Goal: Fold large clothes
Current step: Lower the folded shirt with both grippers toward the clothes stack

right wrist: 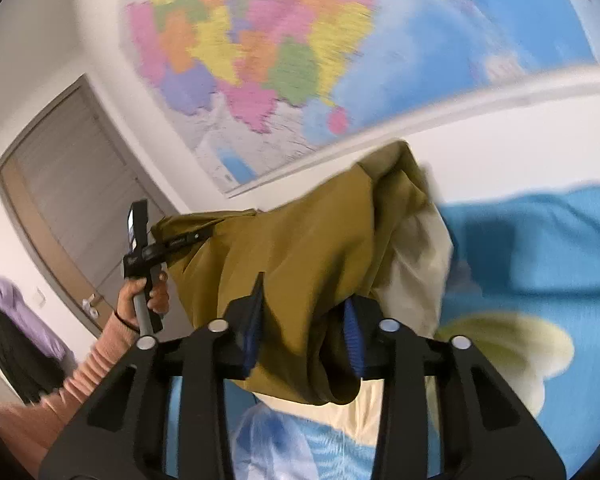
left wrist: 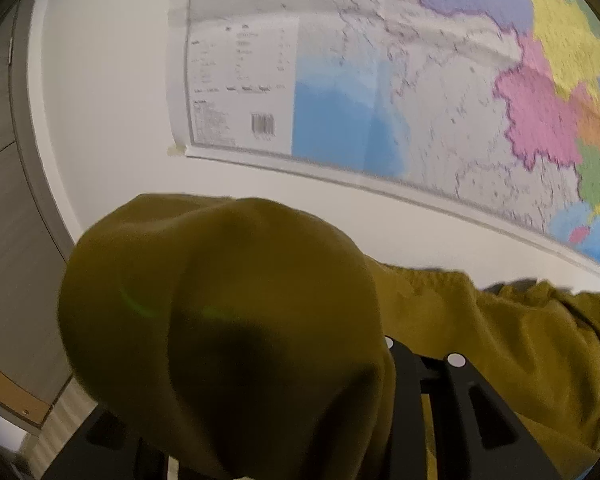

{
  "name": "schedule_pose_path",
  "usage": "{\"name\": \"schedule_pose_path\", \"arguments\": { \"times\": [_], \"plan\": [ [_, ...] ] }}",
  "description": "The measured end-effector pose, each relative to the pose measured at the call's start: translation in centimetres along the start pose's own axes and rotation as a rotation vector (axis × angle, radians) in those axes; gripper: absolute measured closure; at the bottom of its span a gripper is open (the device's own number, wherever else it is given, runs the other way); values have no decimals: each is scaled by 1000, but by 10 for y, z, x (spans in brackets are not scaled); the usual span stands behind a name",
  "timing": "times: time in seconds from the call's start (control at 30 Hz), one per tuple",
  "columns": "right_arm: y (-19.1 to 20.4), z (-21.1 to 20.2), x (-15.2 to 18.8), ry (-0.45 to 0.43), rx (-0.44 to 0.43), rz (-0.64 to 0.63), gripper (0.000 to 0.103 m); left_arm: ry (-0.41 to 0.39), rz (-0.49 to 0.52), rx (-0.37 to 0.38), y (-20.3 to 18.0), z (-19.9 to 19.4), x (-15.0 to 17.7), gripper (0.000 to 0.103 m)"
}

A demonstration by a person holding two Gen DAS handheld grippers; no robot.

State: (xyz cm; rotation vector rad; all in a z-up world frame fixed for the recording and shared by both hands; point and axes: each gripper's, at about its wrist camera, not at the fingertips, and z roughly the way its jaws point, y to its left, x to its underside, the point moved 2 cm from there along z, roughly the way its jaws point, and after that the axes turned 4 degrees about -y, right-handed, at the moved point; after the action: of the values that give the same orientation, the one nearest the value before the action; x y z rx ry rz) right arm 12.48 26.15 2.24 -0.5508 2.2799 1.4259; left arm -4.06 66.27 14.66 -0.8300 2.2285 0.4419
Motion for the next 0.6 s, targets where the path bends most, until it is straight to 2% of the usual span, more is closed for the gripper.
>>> {"name": "schedule_pose_path", "arguments": {
  "times": [0.07, 0.13, 0.2, 0.23, 0.27, 0.33, 0.37, 0.47, 0.6],
  "plan": [
    [-9, 10, 6, 39, 10, 25, 72, 12, -33, -1, 11, 8, 7, 73],
    [-20, 20, 20, 123, 41, 38, 72, 71, -52, -35, 22, 26, 25, 70],
    [-29, 25, 29, 185, 72, 45, 66, 110, -53, -62, 29, 37, 39, 63],
    [-32, 25, 30, 202, 81, 60, 56, 115, -52, -68, 31, 39, 45, 59],
    [-34, 23, 28, 200, 82, 73, 51, 115, -41, -73, 31, 39, 49, 58],
    [-35, 14, 18, 169, 86, 68, 49, 111, -29, -87, 31, 35, 53, 48],
    [-37, 11, 12, 147, 95, 69, 41, 121, -35, -95, 31, 33, 54, 44],
    [-42, 9, -14, 86, 104, 100, 40, 126, -28, -78, 32, 24, 60, 43],
    [-49, 34, -37, 106, 122, 125, 40, 83, -41, -64, 35, 1, 65, 40]
  ]
}}
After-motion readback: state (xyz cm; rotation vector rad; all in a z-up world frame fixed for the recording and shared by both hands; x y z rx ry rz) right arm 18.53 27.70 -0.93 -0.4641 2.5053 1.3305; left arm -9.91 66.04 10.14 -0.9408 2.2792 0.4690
